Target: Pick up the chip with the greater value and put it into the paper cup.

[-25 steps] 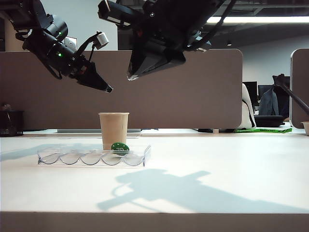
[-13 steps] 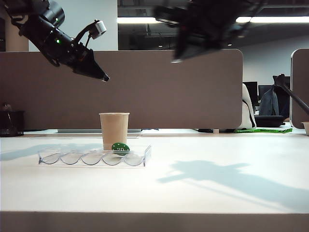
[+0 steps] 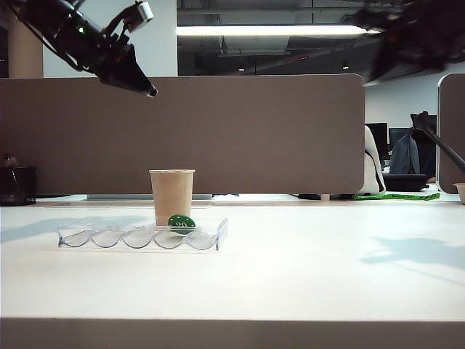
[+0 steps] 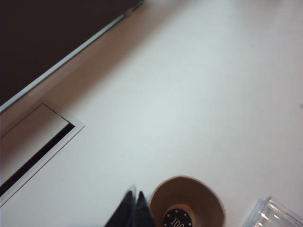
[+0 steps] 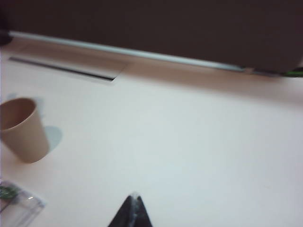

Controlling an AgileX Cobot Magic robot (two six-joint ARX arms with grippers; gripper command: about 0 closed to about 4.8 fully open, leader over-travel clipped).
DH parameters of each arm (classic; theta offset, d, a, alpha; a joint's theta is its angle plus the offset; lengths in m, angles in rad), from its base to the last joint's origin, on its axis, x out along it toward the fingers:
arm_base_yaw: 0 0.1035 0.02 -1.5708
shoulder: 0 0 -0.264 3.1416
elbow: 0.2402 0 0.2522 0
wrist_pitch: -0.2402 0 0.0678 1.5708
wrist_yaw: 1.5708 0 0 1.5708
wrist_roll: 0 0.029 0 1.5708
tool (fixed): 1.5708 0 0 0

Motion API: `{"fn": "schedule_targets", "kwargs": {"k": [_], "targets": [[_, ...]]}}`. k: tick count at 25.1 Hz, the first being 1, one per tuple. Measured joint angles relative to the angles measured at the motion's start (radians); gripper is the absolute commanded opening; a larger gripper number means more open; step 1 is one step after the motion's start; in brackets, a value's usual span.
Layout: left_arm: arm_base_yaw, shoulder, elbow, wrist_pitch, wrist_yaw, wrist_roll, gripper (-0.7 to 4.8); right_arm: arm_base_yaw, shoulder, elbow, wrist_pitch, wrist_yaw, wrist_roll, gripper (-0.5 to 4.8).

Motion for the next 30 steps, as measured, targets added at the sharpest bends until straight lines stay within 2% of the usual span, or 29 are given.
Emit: {"fn": "schedule_targets", "kwargs": {"k": [4, 10, 16, 24, 30], "targets": [[0.001, -0.029, 0.000, -0.035, -0.069, -0.053, -0.06, -0.139, -0.081, -0.019, -0.005, -0.074, 0.000, -0.06], [0.000, -0.072, 0.000, -0.102, -0.113, -0.096, -0.06, -0.264, -0.238, -0.135, -0.008, -0.105, 0.000, -0.06], [0.000, -0.095, 0.000, -0.124, -0.114, -0.139, -0.06, -0.271, -0.420, -0.292, 0.003, -0.101, 0.000, -0.06], [0.000, -0.109, 0.000, -0.171, -0.129, -0.149, -0.05, -0.272, -0.686, -0.483, 0.045, 0.062, 0.000, -0.06], [0.000, -0.131, 0.000, -0.179, -0.156, -0.161, -0.05, -0.273, -0.871, -0.574, 0.031, 0.076, 0.000, -0.06]]}}
